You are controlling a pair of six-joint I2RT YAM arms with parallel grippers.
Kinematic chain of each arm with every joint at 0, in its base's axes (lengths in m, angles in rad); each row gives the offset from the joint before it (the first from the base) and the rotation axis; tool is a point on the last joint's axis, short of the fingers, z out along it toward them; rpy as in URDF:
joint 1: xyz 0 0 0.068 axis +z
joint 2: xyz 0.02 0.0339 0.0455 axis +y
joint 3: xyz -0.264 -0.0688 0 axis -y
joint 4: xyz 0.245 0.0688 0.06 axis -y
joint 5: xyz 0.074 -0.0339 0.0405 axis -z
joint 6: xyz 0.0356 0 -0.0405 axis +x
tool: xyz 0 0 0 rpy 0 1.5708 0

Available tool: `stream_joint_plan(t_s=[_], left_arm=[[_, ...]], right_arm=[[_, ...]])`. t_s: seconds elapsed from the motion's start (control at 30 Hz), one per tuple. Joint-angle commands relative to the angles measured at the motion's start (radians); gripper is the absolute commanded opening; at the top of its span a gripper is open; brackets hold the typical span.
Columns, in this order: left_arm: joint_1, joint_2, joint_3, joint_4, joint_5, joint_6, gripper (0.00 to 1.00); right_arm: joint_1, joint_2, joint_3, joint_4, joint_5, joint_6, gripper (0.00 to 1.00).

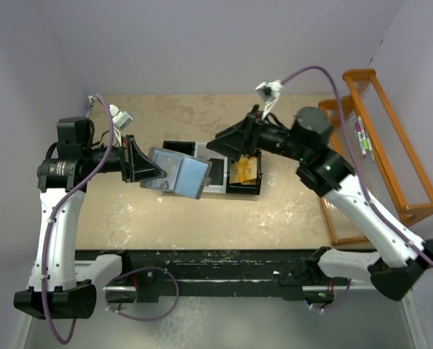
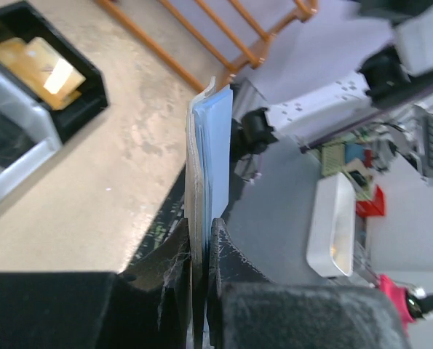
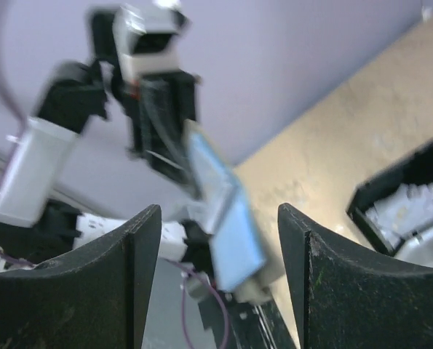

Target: Take the credit cards out of the card holder

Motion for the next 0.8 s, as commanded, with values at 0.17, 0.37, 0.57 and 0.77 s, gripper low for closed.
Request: stream_joint_plan(t_s=[0.17,0.37,0.57,0.77], left_arm=[[0.001,-0.025,0.008,0.156,-0.28,-0.122,0.0],[0.001,-0.046,0.033,0.181,-0.314,-0.145,0.0],[0.001,-0.046,0.033,0.202,-0.233,-0.206,0.0],[0.001,-0.057,0.026,0.232,-0.188,-0.268,0.0]], right_arm=[[0.176,-0.005,-0.066,0.263,0.127,0.192,0.63],[0.192,0.053,-0.162,0.429,0.073,0.289,0.61],[0.192,0.106,-0.207,0.473,0.009,0.342,0.59],[0.189,0.138,-0.24,0.553,0.016,0.394,0.54]])
